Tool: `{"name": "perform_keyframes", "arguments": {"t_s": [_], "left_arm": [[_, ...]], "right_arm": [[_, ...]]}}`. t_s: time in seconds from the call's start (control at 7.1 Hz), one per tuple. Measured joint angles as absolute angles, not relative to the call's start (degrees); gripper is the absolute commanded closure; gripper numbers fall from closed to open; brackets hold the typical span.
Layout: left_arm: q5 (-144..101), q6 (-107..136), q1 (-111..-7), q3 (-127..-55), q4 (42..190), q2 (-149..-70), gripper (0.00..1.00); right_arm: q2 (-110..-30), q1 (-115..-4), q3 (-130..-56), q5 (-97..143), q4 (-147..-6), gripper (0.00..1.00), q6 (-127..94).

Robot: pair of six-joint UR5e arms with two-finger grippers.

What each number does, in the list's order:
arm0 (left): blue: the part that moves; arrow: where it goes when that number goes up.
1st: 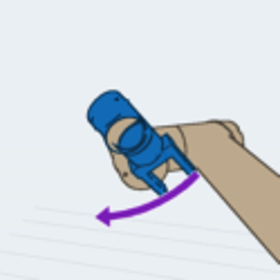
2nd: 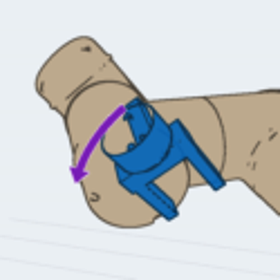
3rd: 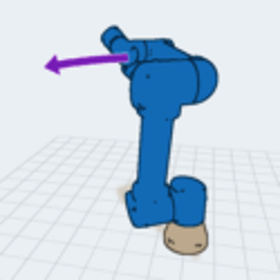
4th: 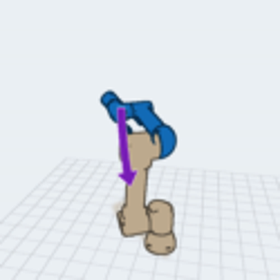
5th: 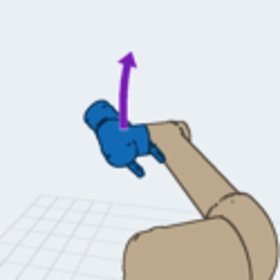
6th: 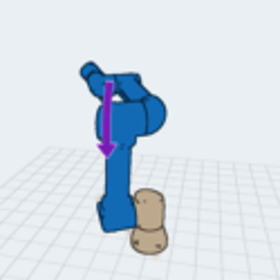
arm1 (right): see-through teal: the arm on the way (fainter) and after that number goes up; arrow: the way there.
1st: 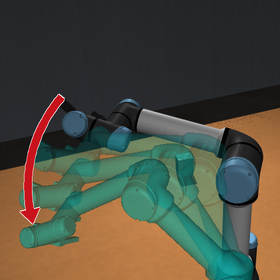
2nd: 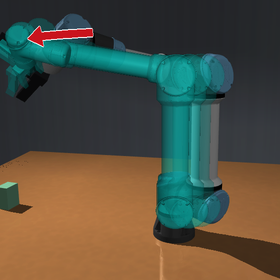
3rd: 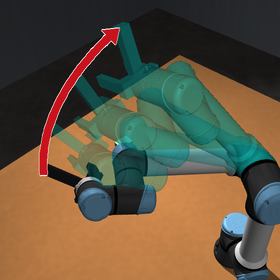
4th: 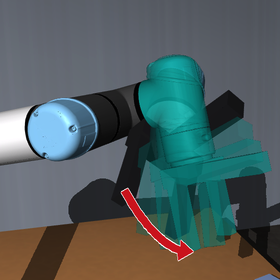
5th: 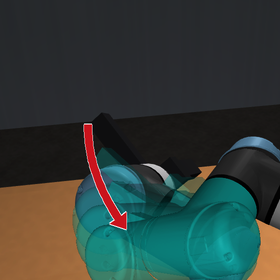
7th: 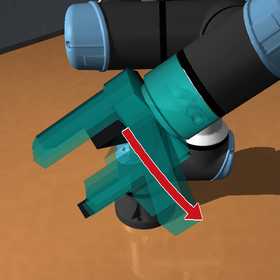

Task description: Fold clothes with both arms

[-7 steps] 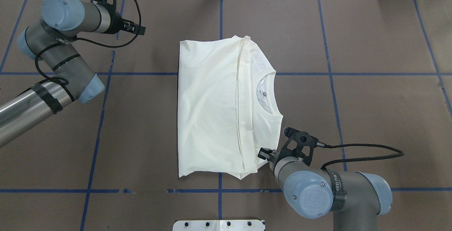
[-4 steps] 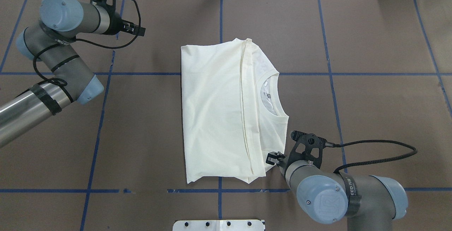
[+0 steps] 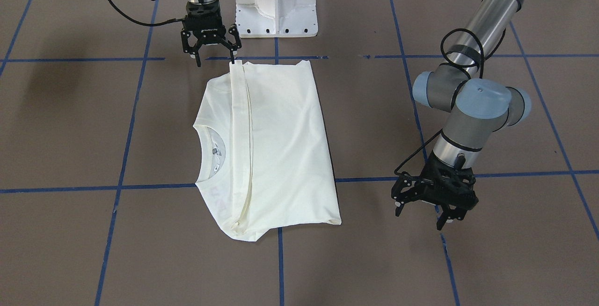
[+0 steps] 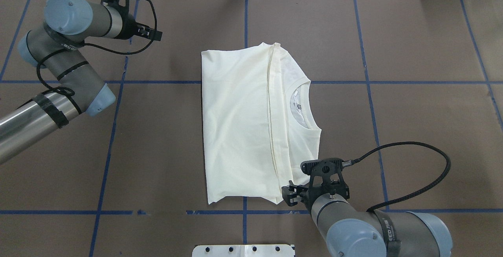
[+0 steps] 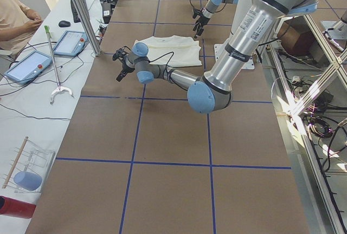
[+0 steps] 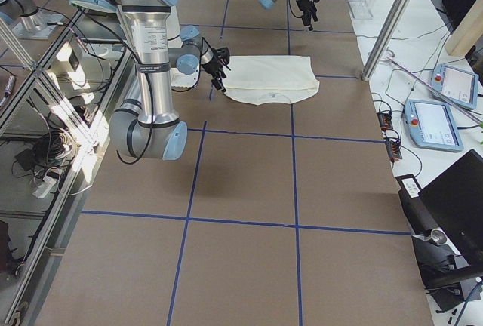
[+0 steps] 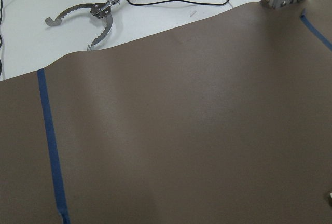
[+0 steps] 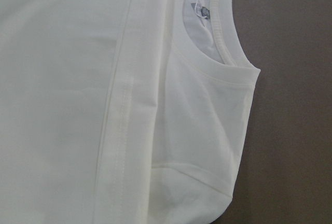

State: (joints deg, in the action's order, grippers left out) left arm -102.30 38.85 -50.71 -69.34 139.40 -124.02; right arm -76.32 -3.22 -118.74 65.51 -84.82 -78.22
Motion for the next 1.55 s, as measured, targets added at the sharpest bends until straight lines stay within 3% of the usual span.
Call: {"name": "perform_keyframes", "arguments": {"t_s": [0.28, 0.56, 1.13, 1.41, 1.55], "left_arm": [[-102.30, 38.87, -50.65, -69.35, 139.40, -124.02, 0.00], [-102.31, 38.92, -50.43, -69.30, 139.39, -123.95, 0.00], [-102.30, 38.91, -50.28, -69.28, 139.48, -123.60, 0.00], [-102.31, 38.93, -50.27, -69.29, 139.50, -123.45, 0.00], [-102.31, 38.93, -50.27, -69.31, 139.54, -123.32, 0.00]], "right_arm": [[-75.14, -0.66, -117.09, 60.09, -85.08, 0.00, -71.96], [-72.52, 0.66, -113.82, 56.25, -85.27, 0.26, -70.01], [-71.22, 1.39, -112.00, 54.47, -85.42, 0.41, -66.25], [-71.25, 2.33, -112.04, 53.75, -85.43, 0.58, -66.11], [-71.23, 2.60, -112.10, 53.61, -85.43, 0.59, -66.10]]}}
